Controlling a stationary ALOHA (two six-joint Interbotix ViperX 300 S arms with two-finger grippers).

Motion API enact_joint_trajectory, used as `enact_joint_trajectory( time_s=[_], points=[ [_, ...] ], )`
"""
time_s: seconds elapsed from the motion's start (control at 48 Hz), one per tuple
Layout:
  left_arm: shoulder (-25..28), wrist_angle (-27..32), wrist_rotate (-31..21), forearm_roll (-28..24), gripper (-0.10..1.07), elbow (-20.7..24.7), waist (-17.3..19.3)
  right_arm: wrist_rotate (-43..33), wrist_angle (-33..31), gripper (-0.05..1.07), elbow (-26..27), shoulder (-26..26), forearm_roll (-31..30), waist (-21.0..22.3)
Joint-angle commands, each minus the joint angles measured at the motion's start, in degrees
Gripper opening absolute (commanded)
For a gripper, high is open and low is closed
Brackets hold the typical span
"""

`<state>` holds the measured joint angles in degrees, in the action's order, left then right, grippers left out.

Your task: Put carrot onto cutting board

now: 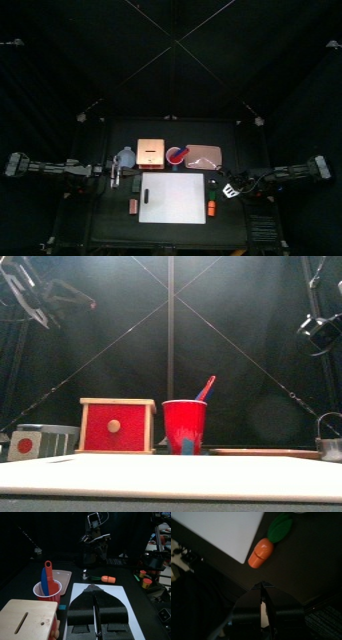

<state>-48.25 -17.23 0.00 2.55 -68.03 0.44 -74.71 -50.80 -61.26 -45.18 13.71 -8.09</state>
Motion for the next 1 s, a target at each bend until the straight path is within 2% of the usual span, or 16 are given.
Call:
enact_joint_trajectory(
  time_s=[0.0, 0.104, 0.188, 0.229, 0.417, 0.604, 0.75, 0.979],
  points=[
    [0.1, -0.5, 0.3, -0.1, -0.03, 1.1, 0.6, -3.6, 3.3, 0.46, 0.2, 1.3, -3.4, -2.7],
    [0.2, -0.6, 0.4, -0.2, -0.03, 1.1, 1.6, -10.6, 8.8, 0.77, -0.6, 3.7, -7.2, -5.5],
    [0.2, -0.6, 0.4, -0.4, -0.03, 1.1, 2.7, -14.9, 11.0, 0.96, -1.0, 6.2, -9.4, -6.5],
    [0.1, -0.7, 0.4, -0.6, -0.03, 1.1, 3.2, -16.7, 11.3, 1.0, -1.1, 7.4, -10.4, -6.6],
    [0.1, -0.8, 0.2, -0.4, -0.03, 0.9, 5.2, -27.4, 11.3, 1.0, -0.8, 12.0, -16.1, -5.9],
    [0.1, -0.7, -0.1, 0.0, -0.03, 0.4, 5.4, -38.5, 11.2, 0.98, 0.5, 15.6, -22.1, -7.2],
    [0.1, -0.7, -0.2, 0.6, -0.03, 0.4, 5.4, -41.3, 12.7, 0.96, 1.4, 19.5, -20.7, -9.3],
    [0.1, -0.8, -0.1, 1.8, -0.03, 0.4, 5.4, -41.9, 14.5, 0.95, 5.6, 25.8, -14.0, -14.2]
  ],
)
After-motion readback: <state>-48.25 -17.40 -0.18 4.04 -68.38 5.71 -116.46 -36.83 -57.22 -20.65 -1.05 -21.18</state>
